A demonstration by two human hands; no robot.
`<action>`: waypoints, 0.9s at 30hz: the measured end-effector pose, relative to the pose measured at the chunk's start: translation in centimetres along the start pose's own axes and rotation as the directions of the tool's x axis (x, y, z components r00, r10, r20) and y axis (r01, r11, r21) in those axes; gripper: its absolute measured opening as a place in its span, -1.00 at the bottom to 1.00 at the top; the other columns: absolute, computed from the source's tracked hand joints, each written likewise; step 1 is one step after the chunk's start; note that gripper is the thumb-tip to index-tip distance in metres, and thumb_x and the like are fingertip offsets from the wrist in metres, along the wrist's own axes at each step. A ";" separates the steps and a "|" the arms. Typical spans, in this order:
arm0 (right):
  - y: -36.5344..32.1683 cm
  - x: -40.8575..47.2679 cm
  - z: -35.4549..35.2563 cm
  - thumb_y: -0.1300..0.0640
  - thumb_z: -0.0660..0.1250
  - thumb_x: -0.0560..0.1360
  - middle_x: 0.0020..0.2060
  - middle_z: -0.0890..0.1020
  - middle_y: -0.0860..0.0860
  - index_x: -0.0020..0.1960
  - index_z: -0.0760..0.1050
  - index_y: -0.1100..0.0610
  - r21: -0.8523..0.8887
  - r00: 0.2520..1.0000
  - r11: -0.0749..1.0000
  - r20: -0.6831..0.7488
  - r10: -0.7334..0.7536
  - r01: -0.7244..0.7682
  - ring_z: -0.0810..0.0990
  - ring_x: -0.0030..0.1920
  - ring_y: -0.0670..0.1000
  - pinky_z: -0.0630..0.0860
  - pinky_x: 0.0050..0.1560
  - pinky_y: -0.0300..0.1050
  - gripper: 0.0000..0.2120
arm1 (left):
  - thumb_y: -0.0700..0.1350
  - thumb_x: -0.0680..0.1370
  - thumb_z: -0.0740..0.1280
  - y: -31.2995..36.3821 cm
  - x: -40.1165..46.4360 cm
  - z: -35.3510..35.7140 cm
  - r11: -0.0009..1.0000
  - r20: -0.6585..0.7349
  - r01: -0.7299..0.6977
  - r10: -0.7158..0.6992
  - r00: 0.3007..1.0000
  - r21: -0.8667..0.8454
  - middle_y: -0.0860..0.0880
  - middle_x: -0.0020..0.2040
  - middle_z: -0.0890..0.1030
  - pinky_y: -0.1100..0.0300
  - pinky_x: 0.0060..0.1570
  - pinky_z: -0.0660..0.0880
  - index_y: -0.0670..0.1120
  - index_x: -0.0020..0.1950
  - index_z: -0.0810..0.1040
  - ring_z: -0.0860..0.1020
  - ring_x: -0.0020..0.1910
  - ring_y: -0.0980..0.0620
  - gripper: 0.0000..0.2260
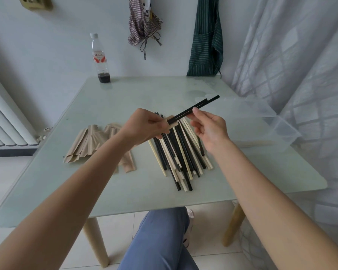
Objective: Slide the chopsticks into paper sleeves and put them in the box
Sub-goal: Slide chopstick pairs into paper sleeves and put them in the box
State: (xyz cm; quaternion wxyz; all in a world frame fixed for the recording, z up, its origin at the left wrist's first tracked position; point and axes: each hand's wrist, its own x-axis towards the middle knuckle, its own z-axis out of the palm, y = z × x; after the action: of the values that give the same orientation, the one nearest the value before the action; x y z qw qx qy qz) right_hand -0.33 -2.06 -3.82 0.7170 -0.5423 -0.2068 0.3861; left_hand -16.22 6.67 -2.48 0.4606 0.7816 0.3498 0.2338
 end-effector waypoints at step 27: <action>-6.1 4.5 -14.4 0.23 0.22 0.56 0.00 0.62 0.10 0.07 0.60 0.18 -0.973 0.947 0.131 0.147 -0.284 0.191 0.55 0.01 0.09 0.37 -0.11 -0.18 -0.80 | -0.08 0.49 0.33 9.2 9.5 15.9 0.895 0.341 -0.197 0.054 0.938 0.400 -0.08 -0.27 0.64 0.27 -0.28 0.44 -0.18 -0.10 0.68 0.52 -0.31 0.06 -0.80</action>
State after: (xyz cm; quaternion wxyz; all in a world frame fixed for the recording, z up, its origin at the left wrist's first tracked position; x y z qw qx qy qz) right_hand 14.73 -8.16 -3.36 0.2599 -0.8476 -0.4620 0.0246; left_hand 3.91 1.98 -1.35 0.3121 0.9121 0.2611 0.0503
